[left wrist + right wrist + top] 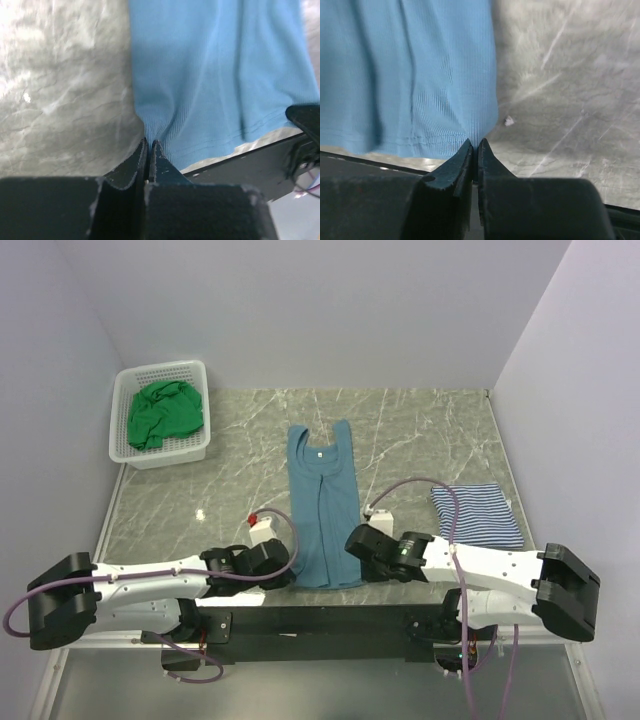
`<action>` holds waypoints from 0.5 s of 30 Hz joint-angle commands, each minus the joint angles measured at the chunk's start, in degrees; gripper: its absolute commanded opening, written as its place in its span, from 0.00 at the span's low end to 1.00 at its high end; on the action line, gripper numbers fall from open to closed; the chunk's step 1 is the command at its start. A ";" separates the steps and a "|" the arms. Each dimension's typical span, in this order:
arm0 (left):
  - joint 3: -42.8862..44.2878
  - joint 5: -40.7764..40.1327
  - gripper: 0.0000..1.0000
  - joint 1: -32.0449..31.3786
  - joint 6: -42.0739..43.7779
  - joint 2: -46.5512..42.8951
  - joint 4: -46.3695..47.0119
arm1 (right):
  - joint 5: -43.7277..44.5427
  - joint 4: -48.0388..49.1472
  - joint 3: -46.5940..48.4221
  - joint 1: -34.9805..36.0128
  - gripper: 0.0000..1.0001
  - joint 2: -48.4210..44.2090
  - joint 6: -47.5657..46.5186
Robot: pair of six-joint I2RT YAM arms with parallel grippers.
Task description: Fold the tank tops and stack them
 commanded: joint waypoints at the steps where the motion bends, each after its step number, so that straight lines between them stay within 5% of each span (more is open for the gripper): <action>1: 5.27 -4.44 0.01 -0.21 -0.70 -0.30 -3.80 | 6.71 -4.24 5.72 0.37 0.08 -0.06 0.79; 15: 14.94 -5.85 0.01 9.36 8.70 4.97 -2.40 | 10.33 -2.84 18.65 -4.10 0.09 8.81 -7.12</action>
